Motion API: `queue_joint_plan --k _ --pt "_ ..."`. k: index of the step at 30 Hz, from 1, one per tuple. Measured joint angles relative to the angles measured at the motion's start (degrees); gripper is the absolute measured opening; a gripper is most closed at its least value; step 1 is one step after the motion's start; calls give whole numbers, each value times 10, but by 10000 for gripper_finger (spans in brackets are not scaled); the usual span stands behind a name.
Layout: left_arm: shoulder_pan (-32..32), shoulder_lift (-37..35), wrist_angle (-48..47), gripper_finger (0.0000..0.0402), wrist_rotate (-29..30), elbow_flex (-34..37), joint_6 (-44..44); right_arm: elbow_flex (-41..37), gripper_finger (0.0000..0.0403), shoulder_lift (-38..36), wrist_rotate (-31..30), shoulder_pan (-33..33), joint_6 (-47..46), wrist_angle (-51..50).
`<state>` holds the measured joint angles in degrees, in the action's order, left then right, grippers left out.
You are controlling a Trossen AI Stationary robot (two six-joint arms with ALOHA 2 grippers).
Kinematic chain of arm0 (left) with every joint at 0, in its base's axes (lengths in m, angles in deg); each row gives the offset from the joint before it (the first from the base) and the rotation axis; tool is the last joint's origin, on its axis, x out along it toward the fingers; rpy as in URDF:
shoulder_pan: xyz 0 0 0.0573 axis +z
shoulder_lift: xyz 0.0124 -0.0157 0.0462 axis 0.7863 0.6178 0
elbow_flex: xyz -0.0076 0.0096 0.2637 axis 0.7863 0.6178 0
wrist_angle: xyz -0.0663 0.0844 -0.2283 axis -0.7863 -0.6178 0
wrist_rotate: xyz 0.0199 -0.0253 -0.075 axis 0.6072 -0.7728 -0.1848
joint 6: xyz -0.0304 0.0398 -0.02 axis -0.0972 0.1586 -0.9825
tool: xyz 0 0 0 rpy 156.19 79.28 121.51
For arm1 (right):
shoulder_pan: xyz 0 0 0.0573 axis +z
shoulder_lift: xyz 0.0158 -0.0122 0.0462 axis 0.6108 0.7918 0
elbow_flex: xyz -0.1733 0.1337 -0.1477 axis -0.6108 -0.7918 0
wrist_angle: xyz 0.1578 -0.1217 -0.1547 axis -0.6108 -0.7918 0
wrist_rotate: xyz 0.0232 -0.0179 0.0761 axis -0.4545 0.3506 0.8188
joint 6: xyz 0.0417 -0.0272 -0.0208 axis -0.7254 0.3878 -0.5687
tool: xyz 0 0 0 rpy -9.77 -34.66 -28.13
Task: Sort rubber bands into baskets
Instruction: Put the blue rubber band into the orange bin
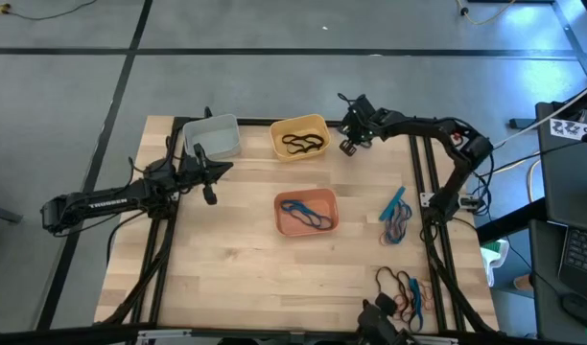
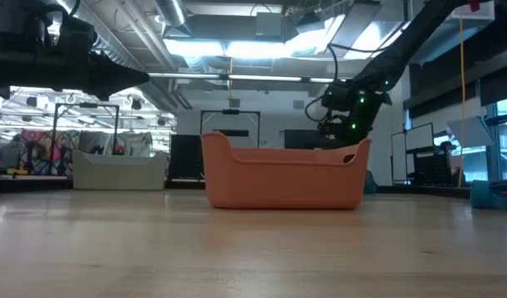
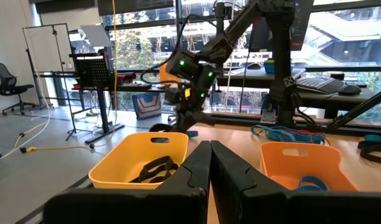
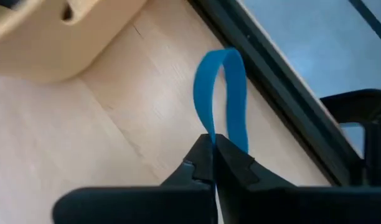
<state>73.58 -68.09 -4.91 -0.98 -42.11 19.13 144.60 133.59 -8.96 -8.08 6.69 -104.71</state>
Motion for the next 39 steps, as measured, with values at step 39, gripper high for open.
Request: queue_joint_plan --k 39 --pt "0 0 0 5 0 0 2 1 7 -226 23 200 -9 -48"
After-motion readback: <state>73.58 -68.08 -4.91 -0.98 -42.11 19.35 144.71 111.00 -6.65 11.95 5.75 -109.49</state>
